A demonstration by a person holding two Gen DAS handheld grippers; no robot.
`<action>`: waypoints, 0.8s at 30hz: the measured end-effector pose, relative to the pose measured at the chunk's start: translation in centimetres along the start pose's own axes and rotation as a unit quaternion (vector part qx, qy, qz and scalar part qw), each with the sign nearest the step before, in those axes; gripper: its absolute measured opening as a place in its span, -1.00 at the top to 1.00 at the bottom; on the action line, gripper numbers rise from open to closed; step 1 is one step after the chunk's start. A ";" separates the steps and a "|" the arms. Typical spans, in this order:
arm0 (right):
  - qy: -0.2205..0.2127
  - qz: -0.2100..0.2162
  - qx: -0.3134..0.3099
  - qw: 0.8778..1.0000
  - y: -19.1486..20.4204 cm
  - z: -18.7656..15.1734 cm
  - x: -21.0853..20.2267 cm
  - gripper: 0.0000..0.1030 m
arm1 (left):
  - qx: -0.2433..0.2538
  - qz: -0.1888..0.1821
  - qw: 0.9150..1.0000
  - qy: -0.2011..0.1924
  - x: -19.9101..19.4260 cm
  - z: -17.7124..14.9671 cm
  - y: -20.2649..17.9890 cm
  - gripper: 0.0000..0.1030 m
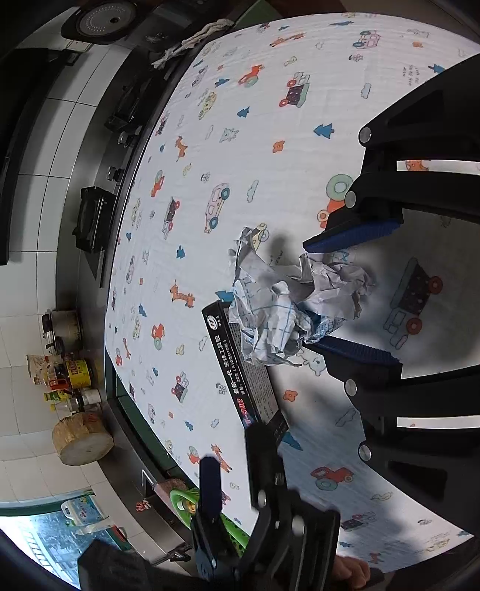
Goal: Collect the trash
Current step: 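Grasp the black printed box with the left gripper while the right grasps the crumpled foil, then lift and carry the box with the left gripper while the right carries the foil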
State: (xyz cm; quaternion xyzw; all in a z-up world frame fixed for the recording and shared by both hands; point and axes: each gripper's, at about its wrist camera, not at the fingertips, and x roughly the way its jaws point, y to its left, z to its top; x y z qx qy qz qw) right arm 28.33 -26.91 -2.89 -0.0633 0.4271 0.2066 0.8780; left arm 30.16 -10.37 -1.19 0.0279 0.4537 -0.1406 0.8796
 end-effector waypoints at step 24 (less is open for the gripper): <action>0.029 0.027 0.009 0.999 -1.2 0.6 3.3 -0.09 | -0.002 -0.018 0.999 0.026 3.4 0.3 1.5 0.63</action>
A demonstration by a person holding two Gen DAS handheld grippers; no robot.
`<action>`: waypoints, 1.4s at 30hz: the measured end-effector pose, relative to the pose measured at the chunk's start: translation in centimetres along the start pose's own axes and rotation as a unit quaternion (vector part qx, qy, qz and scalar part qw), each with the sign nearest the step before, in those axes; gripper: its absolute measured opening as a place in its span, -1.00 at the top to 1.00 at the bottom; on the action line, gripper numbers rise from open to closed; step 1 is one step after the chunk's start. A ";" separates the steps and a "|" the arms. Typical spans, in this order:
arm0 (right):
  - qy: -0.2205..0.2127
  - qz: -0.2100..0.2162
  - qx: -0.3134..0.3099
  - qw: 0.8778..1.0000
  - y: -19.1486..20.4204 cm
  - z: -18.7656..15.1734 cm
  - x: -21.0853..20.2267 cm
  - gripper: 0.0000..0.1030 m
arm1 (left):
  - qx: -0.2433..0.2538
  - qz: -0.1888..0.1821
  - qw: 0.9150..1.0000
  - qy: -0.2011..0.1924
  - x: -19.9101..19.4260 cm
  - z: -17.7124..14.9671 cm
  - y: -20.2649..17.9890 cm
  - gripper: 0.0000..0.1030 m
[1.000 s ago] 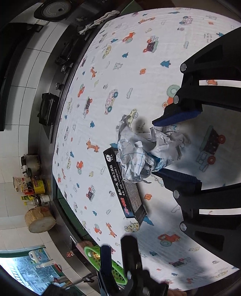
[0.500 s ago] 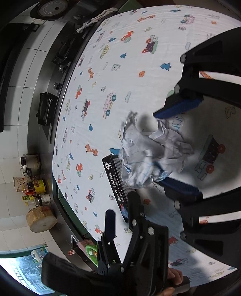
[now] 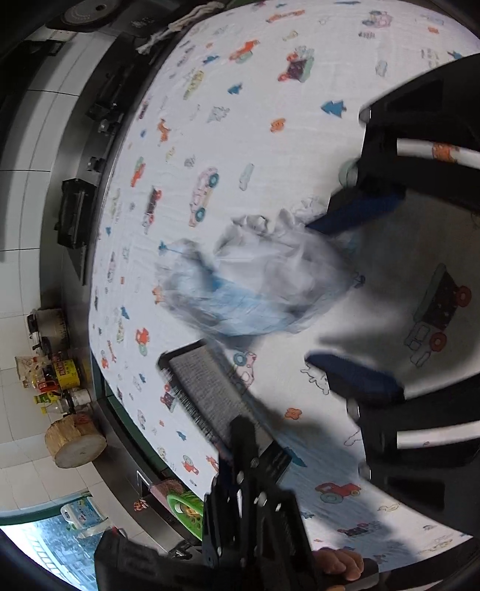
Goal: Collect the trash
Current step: 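Lift and carry the box with the left gripper while the right carries the foil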
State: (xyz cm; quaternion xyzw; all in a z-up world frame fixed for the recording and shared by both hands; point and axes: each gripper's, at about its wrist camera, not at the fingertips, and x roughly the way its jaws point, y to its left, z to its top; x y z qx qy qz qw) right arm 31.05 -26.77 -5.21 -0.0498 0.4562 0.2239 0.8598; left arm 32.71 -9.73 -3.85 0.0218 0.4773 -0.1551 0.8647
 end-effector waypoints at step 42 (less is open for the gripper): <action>-0.028 -0.006 0.009 1.000 6.1 3.9 0.4 0.14 | -0.092 0.089 0.988 -0.081 -14.5 -5.7 15.7 0.64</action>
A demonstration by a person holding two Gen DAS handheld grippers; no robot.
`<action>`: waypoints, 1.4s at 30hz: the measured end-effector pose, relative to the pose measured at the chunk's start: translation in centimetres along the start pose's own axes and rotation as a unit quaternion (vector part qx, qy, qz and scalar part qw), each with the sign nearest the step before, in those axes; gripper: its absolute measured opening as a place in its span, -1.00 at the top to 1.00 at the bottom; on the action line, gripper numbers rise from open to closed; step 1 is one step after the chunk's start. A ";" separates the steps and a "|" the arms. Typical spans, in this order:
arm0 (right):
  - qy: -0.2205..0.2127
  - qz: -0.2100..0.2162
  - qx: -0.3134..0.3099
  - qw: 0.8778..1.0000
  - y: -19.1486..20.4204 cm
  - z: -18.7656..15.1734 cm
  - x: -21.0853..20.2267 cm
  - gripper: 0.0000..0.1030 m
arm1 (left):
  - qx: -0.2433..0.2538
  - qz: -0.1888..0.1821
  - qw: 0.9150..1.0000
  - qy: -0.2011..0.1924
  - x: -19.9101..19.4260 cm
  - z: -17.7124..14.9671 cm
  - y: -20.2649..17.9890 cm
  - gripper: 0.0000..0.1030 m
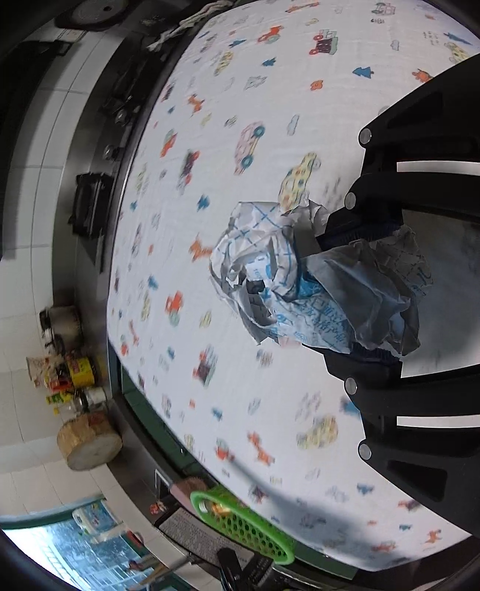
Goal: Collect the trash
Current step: 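Lift and carry the box with the left gripper while the right carries the foil, then open the left gripper over the basket while the right drops the foil in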
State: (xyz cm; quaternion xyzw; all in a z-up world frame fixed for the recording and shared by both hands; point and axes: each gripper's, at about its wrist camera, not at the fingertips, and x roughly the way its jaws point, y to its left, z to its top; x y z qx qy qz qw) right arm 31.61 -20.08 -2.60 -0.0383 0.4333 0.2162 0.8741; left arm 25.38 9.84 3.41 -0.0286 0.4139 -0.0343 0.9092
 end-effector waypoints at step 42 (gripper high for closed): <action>0.022 0.162 -0.178 0.970 35.9 7.3 7.1 0.14 | -0.231 0.156 0.960 -0.001 -6.5 -11.5 25.7 -0.45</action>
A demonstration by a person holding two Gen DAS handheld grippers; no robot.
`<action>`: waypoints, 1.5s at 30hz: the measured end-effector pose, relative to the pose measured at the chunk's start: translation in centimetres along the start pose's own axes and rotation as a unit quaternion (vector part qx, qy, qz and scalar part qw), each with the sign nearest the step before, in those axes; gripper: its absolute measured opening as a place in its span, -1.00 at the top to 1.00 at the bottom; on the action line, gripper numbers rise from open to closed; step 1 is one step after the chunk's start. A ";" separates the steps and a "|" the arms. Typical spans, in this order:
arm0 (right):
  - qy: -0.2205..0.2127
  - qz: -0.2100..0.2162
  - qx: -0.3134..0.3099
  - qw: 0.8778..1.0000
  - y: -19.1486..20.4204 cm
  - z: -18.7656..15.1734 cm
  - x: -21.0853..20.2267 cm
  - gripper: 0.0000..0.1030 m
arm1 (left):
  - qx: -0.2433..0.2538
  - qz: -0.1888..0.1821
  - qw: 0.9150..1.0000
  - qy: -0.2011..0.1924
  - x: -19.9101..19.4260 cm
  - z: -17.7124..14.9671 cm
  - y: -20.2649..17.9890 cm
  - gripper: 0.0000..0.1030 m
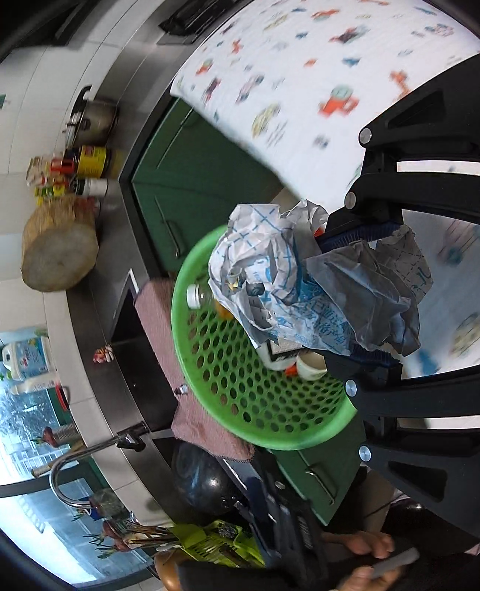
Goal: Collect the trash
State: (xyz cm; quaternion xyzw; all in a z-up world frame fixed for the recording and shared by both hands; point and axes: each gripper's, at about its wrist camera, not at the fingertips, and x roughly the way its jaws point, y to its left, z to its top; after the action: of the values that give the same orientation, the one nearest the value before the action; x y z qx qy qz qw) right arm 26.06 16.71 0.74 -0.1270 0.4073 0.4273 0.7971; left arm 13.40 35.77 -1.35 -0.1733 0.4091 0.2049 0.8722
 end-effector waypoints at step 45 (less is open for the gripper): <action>-0.040 -0.111 0.070 0.991 0.3 -15.0 -15.6 -0.81 | 0.077 -0.027 0.993 -0.088 -11.5 -9.6 -9.1 -0.90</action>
State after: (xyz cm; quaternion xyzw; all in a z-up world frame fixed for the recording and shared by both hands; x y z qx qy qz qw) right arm 12.96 -0.39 3.11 -0.0983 0.3873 0.3113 0.8622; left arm 5.05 21.01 3.03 -0.0975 0.3410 0.1638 0.9205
